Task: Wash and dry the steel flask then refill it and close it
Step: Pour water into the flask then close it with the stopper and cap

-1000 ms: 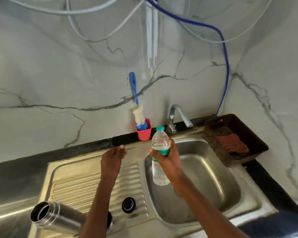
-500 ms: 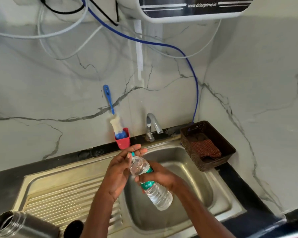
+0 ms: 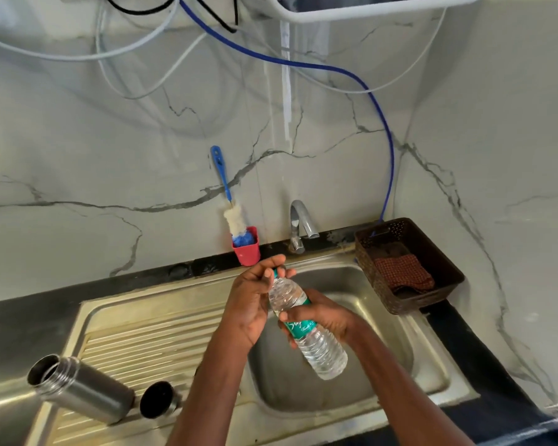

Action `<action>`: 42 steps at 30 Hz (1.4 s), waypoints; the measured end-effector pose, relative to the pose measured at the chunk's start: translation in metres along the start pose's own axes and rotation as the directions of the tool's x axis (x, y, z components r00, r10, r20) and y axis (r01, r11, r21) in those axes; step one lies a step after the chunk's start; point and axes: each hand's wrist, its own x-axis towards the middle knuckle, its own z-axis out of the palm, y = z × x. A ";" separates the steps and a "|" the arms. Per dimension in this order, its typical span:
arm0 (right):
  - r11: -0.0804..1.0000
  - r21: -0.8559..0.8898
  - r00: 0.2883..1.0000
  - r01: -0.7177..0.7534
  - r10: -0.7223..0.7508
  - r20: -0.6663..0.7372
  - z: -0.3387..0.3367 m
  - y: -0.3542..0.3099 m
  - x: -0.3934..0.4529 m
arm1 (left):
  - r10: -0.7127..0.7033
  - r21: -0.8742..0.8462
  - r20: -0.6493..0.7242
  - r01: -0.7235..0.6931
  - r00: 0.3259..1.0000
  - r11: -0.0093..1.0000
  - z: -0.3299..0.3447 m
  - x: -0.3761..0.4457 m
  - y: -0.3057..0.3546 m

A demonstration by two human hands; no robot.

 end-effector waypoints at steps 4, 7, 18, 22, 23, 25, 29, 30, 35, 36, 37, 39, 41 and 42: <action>0.997 -0.077 0.995 0.031 -0.038 -0.094 0.006 0.002 0.005 | 0.022 0.096 -0.155 -0.007 0.988 0.995 0.011 0.001 0.000; 0.928 -0.368 0.950 0.057 -0.164 -0.267 0.013 0.008 0.014 | 0.080 0.148 -0.282 -0.039 0.956 0.988 0.014 0.000 -0.001; 0.853 -0.522 0.853 0.023 -0.290 -0.435 0.022 0.031 0.019 | 0.286 0.666 -0.119 -0.137 0.951 0.734 -0.022 -0.007 0.003; 0.857 -0.511 0.856 0.065 -0.311 -0.413 0.029 0.034 0.019 | 0.290 0.573 -0.251 -0.100 0.923 0.813 -0.032 -0.007 0.003; 0.860 -0.505 0.858 0.071 -0.311 -0.408 0.031 0.036 0.020 | 0.285 0.528 -0.279 -0.101 0.917 0.843 -0.036 -0.007 0.003; 0.871 -0.485 0.864 0.073 -0.298 -0.405 0.035 0.039 0.022 | 0.284 0.467 -0.295 -0.122 0.912 0.876 -0.045 -0.010 0.000; 0.889 -0.458 0.880 0.025 -0.237 -0.412 0.046 0.055 0.023 | 0.310 0.569 -0.356 -0.059 0.881 0.821 -0.079 -0.024 -0.020; 0.891 -0.453 0.884 0.021 -0.229 -0.408 0.049 0.059 0.022 | 0.312 0.616 -0.366 -0.023 0.877 0.787 -0.089 -0.029 -0.026; 0.907 -0.421 0.916 0.002 -0.170 -0.362 0.067 0.082 0.021 | 0.270 0.729 -0.435 0.160 0.859 0.666 -0.135 -0.075 -0.071; 0.910 -0.415 0.923 -0.007 -0.153 -0.352 0.070 0.086 0.021 | 0.262 0.728 -0.463 0.195 0.847 0.657 -0.142 -0.086 -0.081; 0.912 -0.411 0.929 -0.014 -0.141 -0.343 0.073 0.089 0.022 | 0.269 0.749 -0.472 0.221 0.840 0.625 -0.148 -0.096 -0.091; 0.913 -0.408 0.939 -0.023 -0.120 -0.322 0.080 0.093 0.023 | 0.279 0.811 -0.493 0.320 0.824 0.489 -0.159 -0.112 -0.108; 0.914 -0.405 0.949 -0.019 -0.112 -0.295 0.086 0.096 0.024 | 0.272 0.815 -0.551 0.440 0.789 0.377 -0.163 -0.124 -0.119; 0.915 -0.403 0.954 -0.013 -0.109 -0.280 0.088 0.098 0.026 | 0.280 0.812 -0.569 0.474 0.773 0.340 -0.165 -0.129 -0.124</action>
